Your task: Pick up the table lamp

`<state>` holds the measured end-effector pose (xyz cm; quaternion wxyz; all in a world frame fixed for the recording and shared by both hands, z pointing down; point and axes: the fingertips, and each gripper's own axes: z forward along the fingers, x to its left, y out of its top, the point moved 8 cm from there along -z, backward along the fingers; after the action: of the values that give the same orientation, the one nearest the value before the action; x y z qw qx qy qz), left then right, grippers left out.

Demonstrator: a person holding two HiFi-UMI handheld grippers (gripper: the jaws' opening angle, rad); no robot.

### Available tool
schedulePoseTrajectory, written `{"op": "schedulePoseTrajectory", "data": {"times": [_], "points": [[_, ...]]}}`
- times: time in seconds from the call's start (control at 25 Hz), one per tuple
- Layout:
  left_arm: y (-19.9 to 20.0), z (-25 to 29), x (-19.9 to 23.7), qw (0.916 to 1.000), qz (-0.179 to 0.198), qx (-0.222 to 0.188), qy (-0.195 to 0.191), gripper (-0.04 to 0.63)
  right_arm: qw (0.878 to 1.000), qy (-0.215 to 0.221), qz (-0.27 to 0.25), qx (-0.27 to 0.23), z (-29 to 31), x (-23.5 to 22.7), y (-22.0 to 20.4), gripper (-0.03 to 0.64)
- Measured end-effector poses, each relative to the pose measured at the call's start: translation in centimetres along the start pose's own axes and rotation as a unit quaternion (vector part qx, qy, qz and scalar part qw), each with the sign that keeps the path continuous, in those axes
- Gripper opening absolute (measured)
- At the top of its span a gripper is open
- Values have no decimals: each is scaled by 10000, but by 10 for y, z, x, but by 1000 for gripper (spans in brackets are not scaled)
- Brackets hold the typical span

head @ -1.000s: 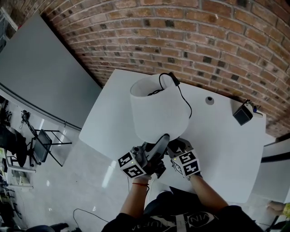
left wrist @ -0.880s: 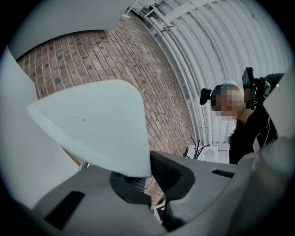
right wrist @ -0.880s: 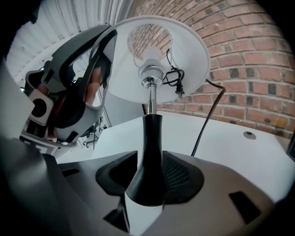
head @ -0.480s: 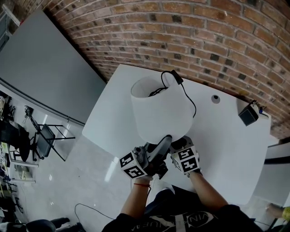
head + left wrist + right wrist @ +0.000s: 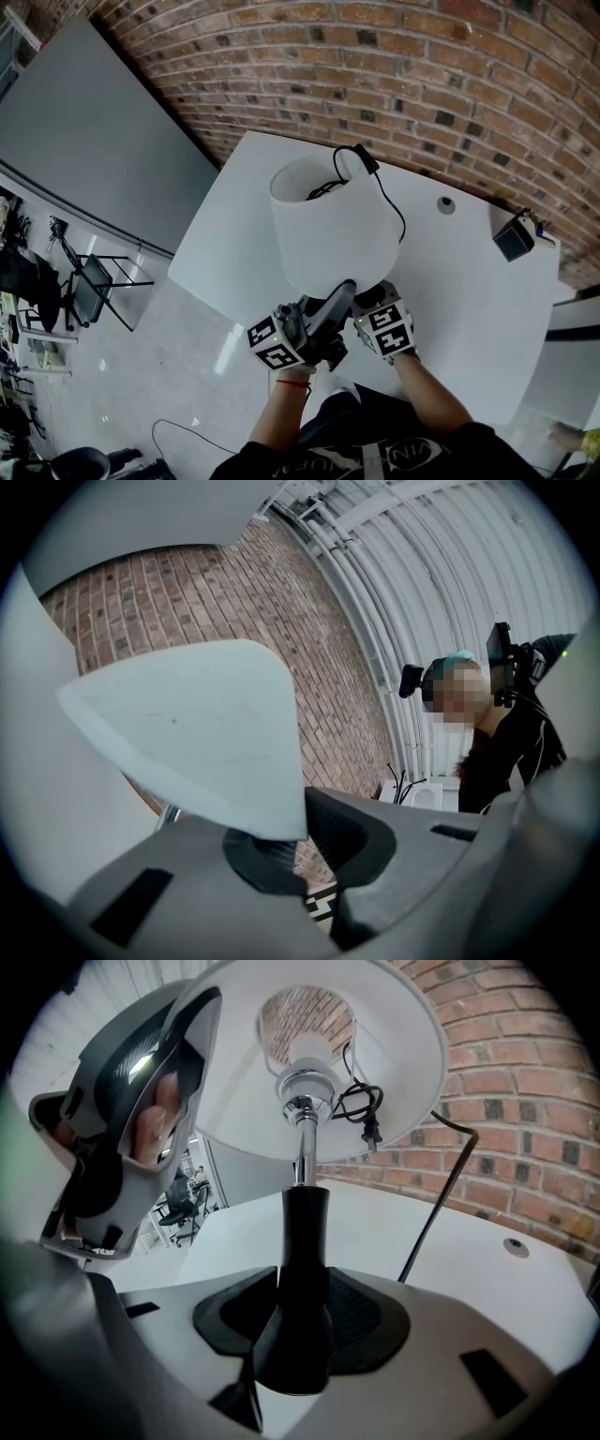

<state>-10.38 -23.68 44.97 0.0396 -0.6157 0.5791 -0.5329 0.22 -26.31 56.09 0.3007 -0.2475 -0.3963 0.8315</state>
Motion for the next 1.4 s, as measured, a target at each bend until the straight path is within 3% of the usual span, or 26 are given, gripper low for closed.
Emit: {"op": "schedulePoseTrajectory", "data": {"times": [0.52,1.4], "points": [[8,-3,-18,9997,189,33,-147,9,9985,-144,-206,-479,-11,13,7,158],[70,40,-88,9930,829,354,-765,9,9882,-470,-425,-1391,-62,27,84,158]]}}
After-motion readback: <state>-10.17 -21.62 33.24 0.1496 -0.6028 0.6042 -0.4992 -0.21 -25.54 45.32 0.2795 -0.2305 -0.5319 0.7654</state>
